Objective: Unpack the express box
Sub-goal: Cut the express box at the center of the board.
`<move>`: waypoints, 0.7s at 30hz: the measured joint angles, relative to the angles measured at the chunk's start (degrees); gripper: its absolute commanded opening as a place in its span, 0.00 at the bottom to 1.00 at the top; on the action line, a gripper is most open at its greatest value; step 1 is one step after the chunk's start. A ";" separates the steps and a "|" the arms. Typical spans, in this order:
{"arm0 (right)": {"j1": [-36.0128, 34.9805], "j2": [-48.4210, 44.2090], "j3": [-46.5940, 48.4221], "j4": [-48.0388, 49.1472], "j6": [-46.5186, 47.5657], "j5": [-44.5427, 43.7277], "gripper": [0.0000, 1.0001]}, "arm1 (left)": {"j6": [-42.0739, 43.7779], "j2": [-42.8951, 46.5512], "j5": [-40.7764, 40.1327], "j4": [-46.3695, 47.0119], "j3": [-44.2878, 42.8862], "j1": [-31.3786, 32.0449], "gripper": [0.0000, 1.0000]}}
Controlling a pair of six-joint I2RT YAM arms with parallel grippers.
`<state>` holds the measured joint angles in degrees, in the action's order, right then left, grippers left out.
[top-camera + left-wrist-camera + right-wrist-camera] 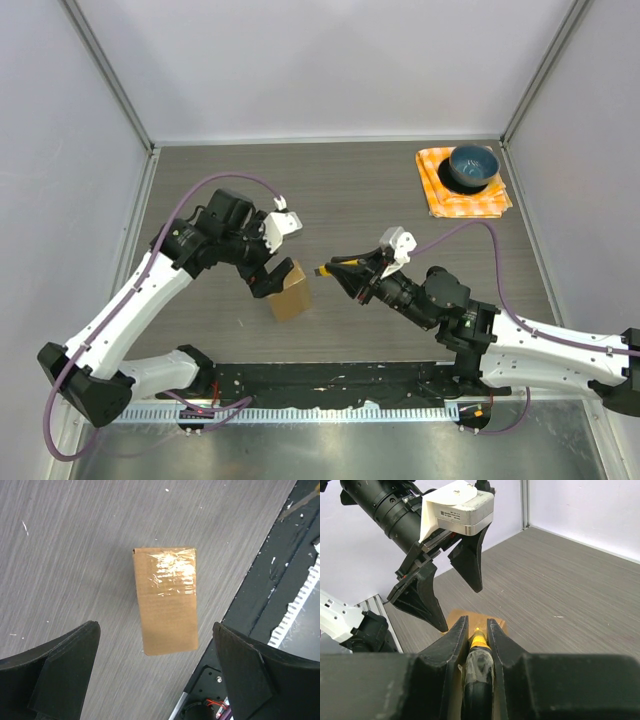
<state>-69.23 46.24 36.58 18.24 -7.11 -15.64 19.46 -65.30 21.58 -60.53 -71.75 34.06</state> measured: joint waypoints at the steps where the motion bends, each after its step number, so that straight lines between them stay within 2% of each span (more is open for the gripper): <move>1: 0.00 -0.09 -0.07 -0.26 0.00 -0.15 0.01 | -0.02 -0.11 -0.42 0.63 0.28 0.22 1.00; 21: 0.00 -2.25 -2.38 -1.68 -0.31 -1.79 0.01 | 0.61 -2.10 -3.48 8.20 8.13 1.88 1.00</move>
<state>-69.23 43.99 34.20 16.56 -7.42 -17.43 20.08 -67.40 18.11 -52.34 -63.61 35.94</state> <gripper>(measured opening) 0.241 0.996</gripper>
